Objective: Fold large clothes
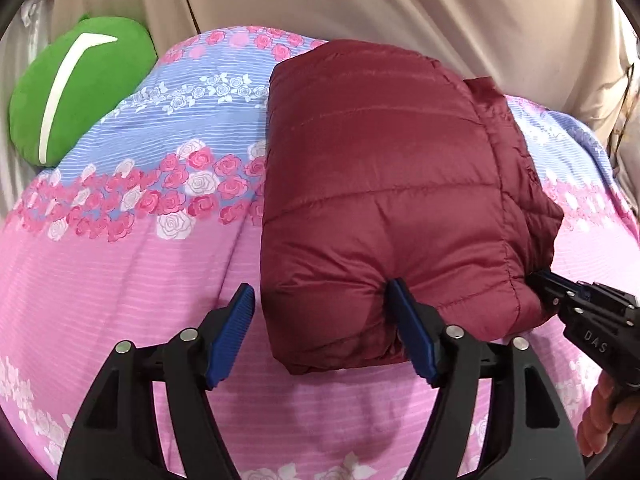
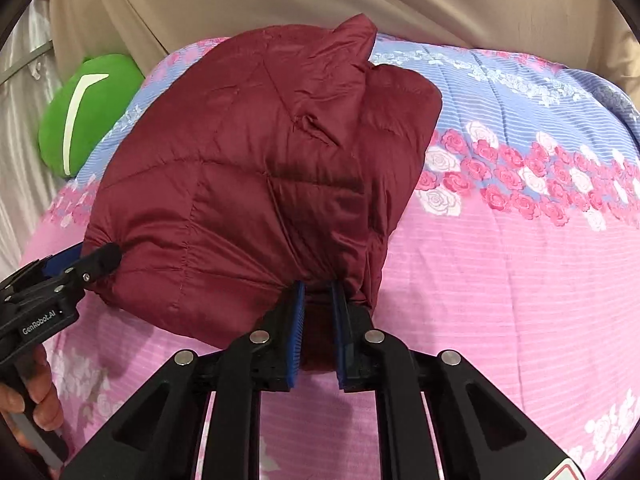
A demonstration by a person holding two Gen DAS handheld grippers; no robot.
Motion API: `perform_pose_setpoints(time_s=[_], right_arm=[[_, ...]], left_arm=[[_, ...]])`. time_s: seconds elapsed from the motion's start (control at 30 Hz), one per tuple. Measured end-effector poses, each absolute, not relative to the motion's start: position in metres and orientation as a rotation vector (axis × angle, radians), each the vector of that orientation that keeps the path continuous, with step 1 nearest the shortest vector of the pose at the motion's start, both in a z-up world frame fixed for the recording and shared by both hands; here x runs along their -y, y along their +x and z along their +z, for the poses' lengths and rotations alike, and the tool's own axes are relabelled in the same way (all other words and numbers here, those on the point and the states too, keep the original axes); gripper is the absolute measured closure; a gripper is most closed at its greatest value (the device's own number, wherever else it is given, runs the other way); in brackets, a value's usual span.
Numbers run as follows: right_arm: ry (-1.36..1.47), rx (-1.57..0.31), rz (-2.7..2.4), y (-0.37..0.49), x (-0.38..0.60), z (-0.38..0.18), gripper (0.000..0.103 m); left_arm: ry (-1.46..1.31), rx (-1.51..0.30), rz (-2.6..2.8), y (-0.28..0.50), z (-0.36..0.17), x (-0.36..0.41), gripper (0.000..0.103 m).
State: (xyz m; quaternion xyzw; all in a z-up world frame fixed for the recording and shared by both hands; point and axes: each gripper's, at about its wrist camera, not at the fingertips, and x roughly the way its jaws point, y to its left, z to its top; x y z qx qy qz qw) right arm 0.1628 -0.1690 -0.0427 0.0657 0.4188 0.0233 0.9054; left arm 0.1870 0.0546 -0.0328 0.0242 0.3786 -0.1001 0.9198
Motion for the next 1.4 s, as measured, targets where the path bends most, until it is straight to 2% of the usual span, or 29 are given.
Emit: perform_pose_setpoints(time_s=[0.23, 0.37, 0.43, 0.53, 0.57, 0.63, 1.0, 1.23, 1.4], right_arm=[[0.113, -0.791, -0.007, 0.142, 0.159, -0.011, 0.093], [0.075, -0.860, -0.026, 0.154, 0.157, -0.039, 0.093], [0.096, -0.852, -0.028, 0.150, 0.159, -0.035, 0.093], [0.118, -0.812, -0.026, 0.136, 0.162, -0.021, 0.084], [0.120, -0.801, -0.030, 0.133, 0.163, -0.019, 0.076], [0.123, -0.771, -0.064, 0.119, 0.166, -0.017, 0.069], [0.078, -0.790, -0.118, 0.071, 0.158, -0.048, 0.058], [0.038, -0.766, -0.114, 0.056, 0.146, -0.051, 0.045], [0.071, -0.780, -0.113, 0.053, 0.149, -0.053, 0.045]], left_arm=[[0.051, -0.762, -0.184, 0.176, -0.025, -0.049, 0.035], [0.057, -0.760, -0.174, 0.172, -0.026, -0.043, 0.035], [0.057, -0.759, -0.166, 0.168, -0.025, -0.042, 0.035], [0.046, -0.752, -0.155, 0.160, -0.026, -0.042, 0.030], [0.044, -0.748, -0.149, 0.157, -0.026, -0.041, 0.028], [0.048, -0.741, -0.134, 0.149, -0.029, -0.038, 0.026], [0.060, -0.734, -0.117, 0.103, -0.050, -0.012, 0.021], [0.049, -0.749, -0.074, 0.094, -0.054, -0.012, 0.020], [0.061, -0.771, -0.050, 0.090, -0.058, -0.009, 0.020]])
